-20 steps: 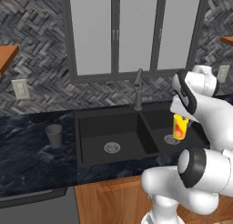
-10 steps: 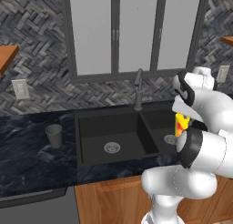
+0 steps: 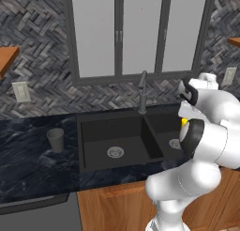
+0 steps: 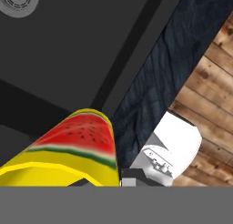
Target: Move any existing items from the left basin to the right basin for drying. Then move the glass cup from the counter to the left basin of the sink for washing.
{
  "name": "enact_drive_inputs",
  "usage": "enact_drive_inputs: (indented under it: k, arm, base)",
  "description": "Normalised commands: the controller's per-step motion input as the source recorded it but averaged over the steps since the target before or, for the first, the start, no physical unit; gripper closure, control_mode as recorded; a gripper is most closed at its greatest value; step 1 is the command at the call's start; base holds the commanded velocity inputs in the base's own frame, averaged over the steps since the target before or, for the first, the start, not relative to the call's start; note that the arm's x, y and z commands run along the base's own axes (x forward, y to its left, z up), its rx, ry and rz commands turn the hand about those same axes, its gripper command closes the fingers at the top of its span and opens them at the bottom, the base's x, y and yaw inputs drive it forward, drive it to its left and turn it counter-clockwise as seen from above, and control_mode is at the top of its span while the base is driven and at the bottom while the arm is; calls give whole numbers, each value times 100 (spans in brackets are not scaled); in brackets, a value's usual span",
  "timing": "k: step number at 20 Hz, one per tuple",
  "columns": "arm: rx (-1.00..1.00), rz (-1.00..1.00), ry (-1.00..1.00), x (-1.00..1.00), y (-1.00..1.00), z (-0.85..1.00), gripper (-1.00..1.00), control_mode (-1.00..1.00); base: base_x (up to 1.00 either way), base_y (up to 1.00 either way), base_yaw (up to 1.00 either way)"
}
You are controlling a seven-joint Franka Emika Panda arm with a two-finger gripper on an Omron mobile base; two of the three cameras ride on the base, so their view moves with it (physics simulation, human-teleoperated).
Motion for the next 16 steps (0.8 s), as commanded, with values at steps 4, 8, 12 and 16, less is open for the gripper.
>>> enact_drive_inputs:
  k: [4, 8, 12, 16]
  arm:
    - [0, 0, 0, 24, -13, -33, 100, -100]
    - [0, 0, 0, 21, -9, -31, 100, -100]
    - [0, 0, 0, 23, -7, -30, 100, -100]
    - [0, 0, 0, 18, -7, -30, 100, -100]
  base:
    - [0, 0, 0]
    - [0, 0, 0]
    - [0, 0, 0]
    - [0, 0, 0]
